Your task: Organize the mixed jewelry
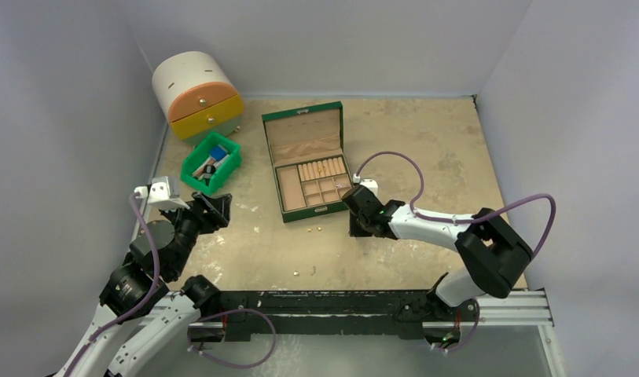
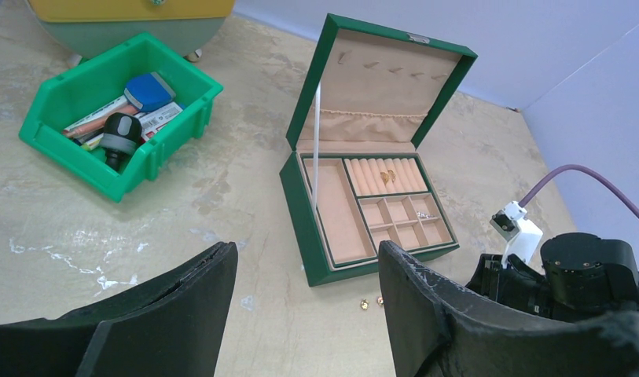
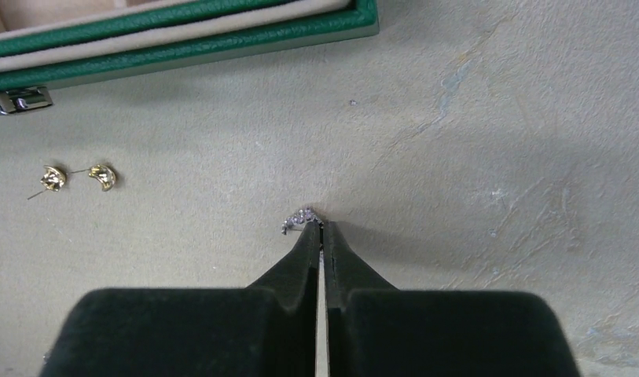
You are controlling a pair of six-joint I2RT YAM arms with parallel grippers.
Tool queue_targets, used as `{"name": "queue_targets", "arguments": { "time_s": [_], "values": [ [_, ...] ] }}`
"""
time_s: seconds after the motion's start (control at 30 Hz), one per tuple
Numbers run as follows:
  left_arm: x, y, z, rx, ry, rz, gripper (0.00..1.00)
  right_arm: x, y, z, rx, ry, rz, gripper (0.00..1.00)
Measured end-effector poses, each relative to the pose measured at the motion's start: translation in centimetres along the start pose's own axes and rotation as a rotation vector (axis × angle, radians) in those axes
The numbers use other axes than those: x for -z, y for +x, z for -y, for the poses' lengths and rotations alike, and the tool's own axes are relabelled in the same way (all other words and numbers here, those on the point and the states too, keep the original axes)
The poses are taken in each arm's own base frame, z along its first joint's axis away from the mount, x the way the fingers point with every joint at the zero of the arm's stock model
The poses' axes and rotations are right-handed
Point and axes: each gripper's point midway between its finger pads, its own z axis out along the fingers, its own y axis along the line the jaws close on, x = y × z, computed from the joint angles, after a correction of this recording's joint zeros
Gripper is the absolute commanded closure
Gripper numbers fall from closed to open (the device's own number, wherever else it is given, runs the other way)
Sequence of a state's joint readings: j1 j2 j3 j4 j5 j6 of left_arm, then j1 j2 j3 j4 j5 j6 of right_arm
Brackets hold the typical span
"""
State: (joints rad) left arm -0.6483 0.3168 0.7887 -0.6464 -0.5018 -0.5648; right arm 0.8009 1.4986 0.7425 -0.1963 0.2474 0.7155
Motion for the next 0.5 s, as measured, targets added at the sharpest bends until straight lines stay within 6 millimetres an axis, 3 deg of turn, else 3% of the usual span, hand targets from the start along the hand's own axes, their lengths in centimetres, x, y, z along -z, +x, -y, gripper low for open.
{"name": "queue_targets", "arguments": {
  "time_s": [0.3,0.5],
  "values": [
    [0.0,0.0,0.0,0.000,0.000,0.000,0.34,0.7,-0.1,0.3,0.004,0.011,0.005,1.00],
    [0.0,0.0,0.0,0.000,0.000,0.000,0.34,3.2,-2.0,0.2,-0.012,0.001,0.065,1.00]
  ]
}}
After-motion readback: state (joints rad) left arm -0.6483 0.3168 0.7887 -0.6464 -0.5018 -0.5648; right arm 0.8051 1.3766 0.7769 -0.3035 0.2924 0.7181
